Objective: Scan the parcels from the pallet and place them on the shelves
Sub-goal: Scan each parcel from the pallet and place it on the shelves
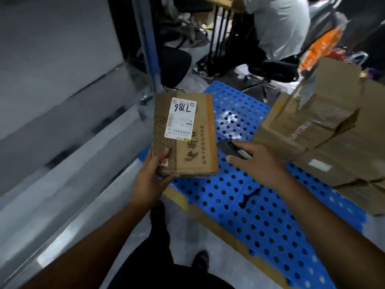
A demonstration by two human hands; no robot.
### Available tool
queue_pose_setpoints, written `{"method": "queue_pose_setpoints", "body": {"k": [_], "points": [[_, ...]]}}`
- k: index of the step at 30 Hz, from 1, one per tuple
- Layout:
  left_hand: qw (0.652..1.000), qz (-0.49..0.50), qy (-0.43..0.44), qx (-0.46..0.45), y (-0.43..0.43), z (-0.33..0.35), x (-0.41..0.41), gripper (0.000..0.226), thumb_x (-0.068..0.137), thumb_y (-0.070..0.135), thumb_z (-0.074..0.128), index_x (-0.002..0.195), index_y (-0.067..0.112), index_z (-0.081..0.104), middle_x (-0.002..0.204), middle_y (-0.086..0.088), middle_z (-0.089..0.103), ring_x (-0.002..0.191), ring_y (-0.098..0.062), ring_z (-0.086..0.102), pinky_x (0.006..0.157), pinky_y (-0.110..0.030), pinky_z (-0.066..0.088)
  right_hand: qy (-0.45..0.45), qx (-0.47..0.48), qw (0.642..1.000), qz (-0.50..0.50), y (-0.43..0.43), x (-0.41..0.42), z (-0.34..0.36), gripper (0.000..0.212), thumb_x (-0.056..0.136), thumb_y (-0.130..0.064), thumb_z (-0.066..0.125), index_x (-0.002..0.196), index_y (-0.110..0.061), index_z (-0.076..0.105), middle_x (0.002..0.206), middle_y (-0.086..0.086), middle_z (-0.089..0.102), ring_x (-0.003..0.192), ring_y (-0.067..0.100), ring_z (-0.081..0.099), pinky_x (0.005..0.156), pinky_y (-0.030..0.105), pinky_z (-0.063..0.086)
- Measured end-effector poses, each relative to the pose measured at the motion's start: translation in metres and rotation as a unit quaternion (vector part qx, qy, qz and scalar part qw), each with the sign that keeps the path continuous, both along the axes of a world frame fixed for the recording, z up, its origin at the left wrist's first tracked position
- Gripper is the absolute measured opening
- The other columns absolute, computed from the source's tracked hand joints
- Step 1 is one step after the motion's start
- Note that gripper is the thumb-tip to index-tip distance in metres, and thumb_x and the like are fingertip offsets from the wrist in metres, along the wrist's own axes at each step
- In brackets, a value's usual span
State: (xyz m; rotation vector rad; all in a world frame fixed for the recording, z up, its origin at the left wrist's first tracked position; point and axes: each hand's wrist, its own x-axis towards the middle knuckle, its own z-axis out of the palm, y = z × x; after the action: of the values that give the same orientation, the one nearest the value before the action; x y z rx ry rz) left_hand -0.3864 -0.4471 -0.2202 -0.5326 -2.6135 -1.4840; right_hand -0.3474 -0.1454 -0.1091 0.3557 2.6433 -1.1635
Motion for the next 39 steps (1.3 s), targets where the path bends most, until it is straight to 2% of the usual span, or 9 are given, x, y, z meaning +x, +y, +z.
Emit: {"method": "queue_pose_setpoints", "body": {"k": [5,9,12,15,18,25,30,35,39], "points": [[0.986,0.152,-0.046,0.051,-0.074,0.015,0.059,0.081,0.071,0.015,0.091,0.14,0.032,0.051,0.133,0.018,0.057,0.119,0.003,0.058,0.091,-0.012,0.049,-0.021,-0.087,0.996,0.028,-0.074,-0.008,-0.029,0.065,0.088,-0.049,0.072,0.147,-0.034,0.049,0.154,-0.01,0.044,0.14,0.021,0.044,0.111,0.044,0.042],[0.971,0.229,-0.045,0.058,-0.129,0.02,0.077,0.082,0.07,0.007,0.091,0.136,0.034,0.051,0.138,0.003,0.056,0.12,0.004,0.058,0.088,-0.01,0.052,-0.029,-0.129,0.988,0.086,-0.152,-0.027,-0.04,0.06,0.09,-0.051,0.069,0.145,-0.038,0.049,0.152,-0.014,0.044,0.139,0.018,0.044,0.107,0.037,0.043],[0.948,0.302,-0.056,0.081,-0.174,0.022,0.079,0.081,0.071,0.015,0.091,0.14,0.03,0.05,0.141,0.004,0.056,0.123,-0.009,0.061,0.094,-0.033,0.059,-0.027,-0.117,0.983,0.136,-0.213,-0.048,-0.044,0.053,0.092,-0.048,0.067,0.142,-0.038,0.053,0.146,-0.014,0.051,0.132,0.017,0.05,0.099,0.033,0.047],[0.932,0.342,-0.041,0.11,-0.224,0.024,0.076,0.082,0.067,0.047,0.084,0.14,0.036,0.049,0.134,0.025,0.058,0.119,0.002,0.061,0.091,-0.018,0.055,-0.045,-0.119,0.972,0.199,-0.273,-0.071,-0.05,0.049,0.092,-0.047,0.066,0.139,-0.041,0.054,0.135,-0.017,0.057,0.124,0.014,0.056,0.077,0.012,0.044],[0.922,0.376,-0.019,0.092,-0.276,0.017,0.07,0.083,0.067,0.033,0.091,0.14,0.026,0.051,0.137,0.022,0.056,0.122,0.001,0.059,0.091,-0.011,0.05,-0.049,-0.101,0.964,0.242,-0.328,-0.098,-0.058,0.049,0.089,-0.053,0.067,0.136,-0.042,0.057,0.126,-0.015,0.06,0.115,0.012,0.059,0.076,0.014,0.045],[0.87,0.491,0.035,-0.031,-0.358,0.004,0.069,0.08,0.071,0.026,0.092,0.14,0.026,0.052,0.157,-0.004,0.032,0.141,0.003,0.035,0.106,-0.01,0.041,-0.074,-0.136,0.946,0.286,-0.43,-0.132,-0.068,0.04,0.086,-0.05,0.072,0.124,-0.053,0.058,0.11,-0.034,0.057,0.097,-0.01,0.056,0.086,0.015,0.042],[0.83,0.491,0.054,-0.258,-0.348,-0.006,0.074,0.079,0.084,0.038,0.081,0.153,0.03,0.043,0.166,-0.011,0.017,0.156,-0.036,0.008,0.125,-0.054,0.015,-0.071,-0.147,0.942,0.292,-0.463,-0.136,-0.069,0.039,0.087,-0.056,0.07,0.124,-0.057,0.057,0.105,-0.042,0.053,0.088,-0.028,0.051,0.072,0.0,0.039],[0.8,0.503,0.02,-0.326,-0.339,-0.003,0.06,0.092,0.082,0.066,0.068,0.16,0.032,0.032,0.169,-0.012,0.015,0.156,-0.04,-0.003,0.125,-0.051,-0.007,-0.051,-0.132,0.937,0.319,-0.461,-0.146,-0.064,0.047,0.088,-0.053,0.069,0.134,-0.044,0.061,0.122,-0.02,0.061,0.105,-0.001,0.058,0.086,0.018,0.043],[0.783,0.519,-0.026,-0.341,-0.331,0.008,0.056,0.104,0.076,0.076,0.067,0.161,0.03,0.028,0.168,-0.015,0.015,0.156,-0.041,-0.004,0.125,-0.055,-0.004,-0.047,-0.138,0.933,0.328,-0.442,-0.145,-0.054,0.04,0.086,-0.053,0.071,0.125,-0.049,0.064,0.113,-0.026,0.065,0.097,-0.01,0.058,0.074,0.011,0.043]]}}
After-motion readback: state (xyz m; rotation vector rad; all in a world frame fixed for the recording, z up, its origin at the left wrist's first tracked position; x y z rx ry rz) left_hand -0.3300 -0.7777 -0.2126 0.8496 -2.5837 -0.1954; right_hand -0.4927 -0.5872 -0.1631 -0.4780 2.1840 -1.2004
